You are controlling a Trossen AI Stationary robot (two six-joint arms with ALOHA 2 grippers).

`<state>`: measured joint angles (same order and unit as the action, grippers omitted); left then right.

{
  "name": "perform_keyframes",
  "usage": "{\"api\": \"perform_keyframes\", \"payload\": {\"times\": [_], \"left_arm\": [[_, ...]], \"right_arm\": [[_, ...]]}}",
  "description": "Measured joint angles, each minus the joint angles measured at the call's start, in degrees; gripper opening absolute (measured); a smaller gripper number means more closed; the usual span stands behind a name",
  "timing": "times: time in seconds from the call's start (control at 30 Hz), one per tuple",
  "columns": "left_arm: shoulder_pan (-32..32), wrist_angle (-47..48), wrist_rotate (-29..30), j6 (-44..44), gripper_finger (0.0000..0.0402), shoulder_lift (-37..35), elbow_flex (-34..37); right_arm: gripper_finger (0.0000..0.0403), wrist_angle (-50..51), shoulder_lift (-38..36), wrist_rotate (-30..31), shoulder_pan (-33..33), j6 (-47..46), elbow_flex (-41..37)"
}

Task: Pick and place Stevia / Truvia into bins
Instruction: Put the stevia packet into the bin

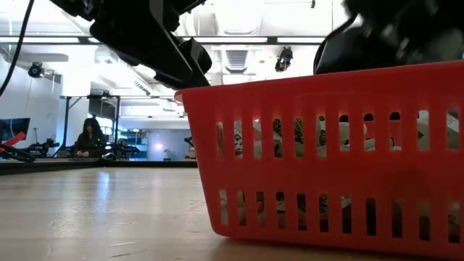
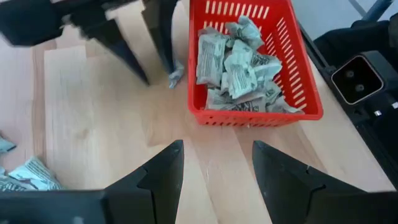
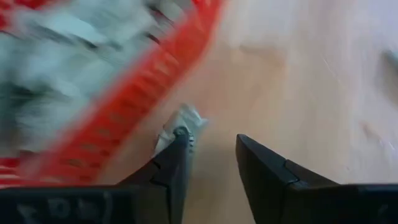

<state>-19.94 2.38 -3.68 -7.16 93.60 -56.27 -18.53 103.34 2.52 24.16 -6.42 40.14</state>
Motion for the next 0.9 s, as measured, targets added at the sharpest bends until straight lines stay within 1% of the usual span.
{"api": "perform_keyframes", "payload": {"times": [0.17, 0.3, 0.43, 0.7, 0.9], "left_arm": [[0.06, -0.32, 0.0, -0.04, 0.0173, -0.11, 1.37], [0.29, -0.43, 0.02, -0.01, 0.0173, -0.34, 1.48], [0.57, -0.36, 0.04, 0.0, 0.0173, -0.52, 1.53], [0.59, -0.62, 0.11, -0.07, 0.0173, -0.55, 1.53], [0.59, -0.9, 0.09, -0.13, 0.0173, -0.55, 1.53]], "right_arm": [[0.0173, -0.6, 1.67, -2.22, -1.2, -0.4, 0.9], [0.0211, -0.68, 1.69, -2.59, -1.2, -0.42, 0.9], [0.0234, -2.04, 2.01, -2.75, -1.26, 0.42, 0.83], [0.0242, -3.27, 5.96, -2.58, -2.11, 1.21, 4.32], [0.0237, -3.32, 8.01, -0.36, -3.57, 0.01, 6.72]]}}
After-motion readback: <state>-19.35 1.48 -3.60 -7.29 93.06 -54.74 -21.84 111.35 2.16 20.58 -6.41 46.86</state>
